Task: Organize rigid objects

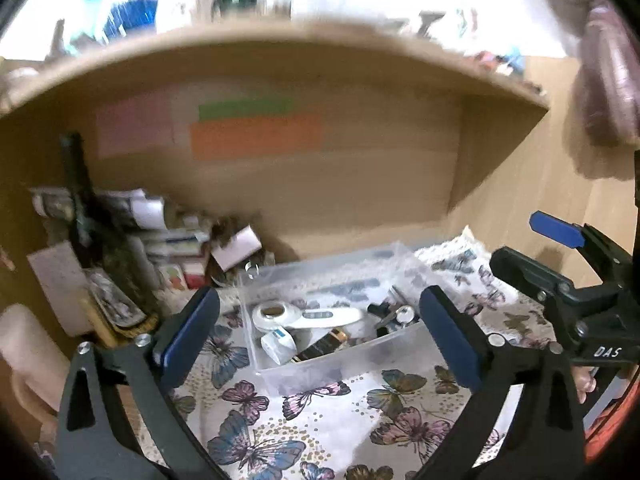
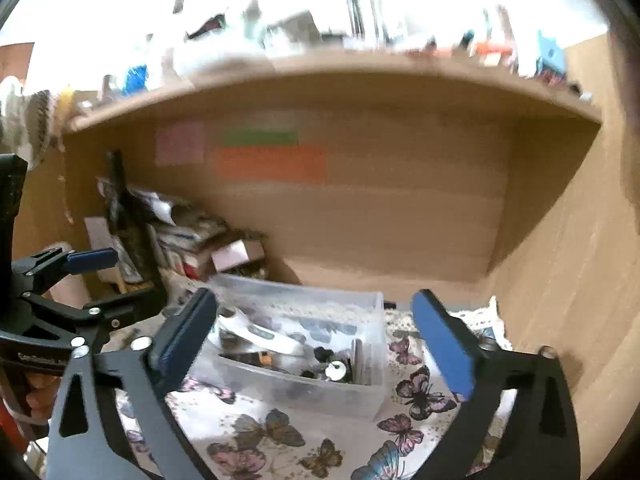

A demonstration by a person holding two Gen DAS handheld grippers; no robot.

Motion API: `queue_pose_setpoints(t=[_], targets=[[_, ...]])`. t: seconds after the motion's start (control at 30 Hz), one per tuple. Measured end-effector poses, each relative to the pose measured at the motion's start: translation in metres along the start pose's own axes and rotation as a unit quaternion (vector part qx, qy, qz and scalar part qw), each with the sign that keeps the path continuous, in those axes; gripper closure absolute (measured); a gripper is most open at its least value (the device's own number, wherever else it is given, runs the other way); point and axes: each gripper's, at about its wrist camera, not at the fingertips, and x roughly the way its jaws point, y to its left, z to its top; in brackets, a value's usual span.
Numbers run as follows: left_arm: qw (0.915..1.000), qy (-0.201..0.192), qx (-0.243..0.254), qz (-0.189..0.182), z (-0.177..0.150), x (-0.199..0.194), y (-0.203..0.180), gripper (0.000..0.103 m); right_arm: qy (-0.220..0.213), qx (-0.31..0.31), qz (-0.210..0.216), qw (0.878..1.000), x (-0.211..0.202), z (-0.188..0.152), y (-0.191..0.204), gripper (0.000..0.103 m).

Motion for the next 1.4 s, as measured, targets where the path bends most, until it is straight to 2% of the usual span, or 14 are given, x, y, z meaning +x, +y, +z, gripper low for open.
queue_pose_setpoints(t=[0.23,0.5,0.83,1.4], targets=[[0.9987,-0.049,0.008,0.008,-0.005,-0.052,-0.012,0.0,-0.03,0.003,-0.002,1.0,-0.038,-0.001,0.013,0.0],[0.9982,-0.06,0.0,0.001,-0.013,-0.072,-0.012,0.0,-0.043,0.018,-0.01,0.999,-0.063,-0.007,0.015,0.0],[0.9968,-0.079,0.004,0.0,-0.014,-0.084,-0.013,0.0,-0.047,0.03,-0.009,0.998,-0.071,-0.008,0.014,0.0],[0.9968,-0.08,0.008,-0.001,-0.012,-0.081,-0.014,0.0,-0.048,0.031,-0.008,0.998,-0.07,-0.007,0.014,0.0]])
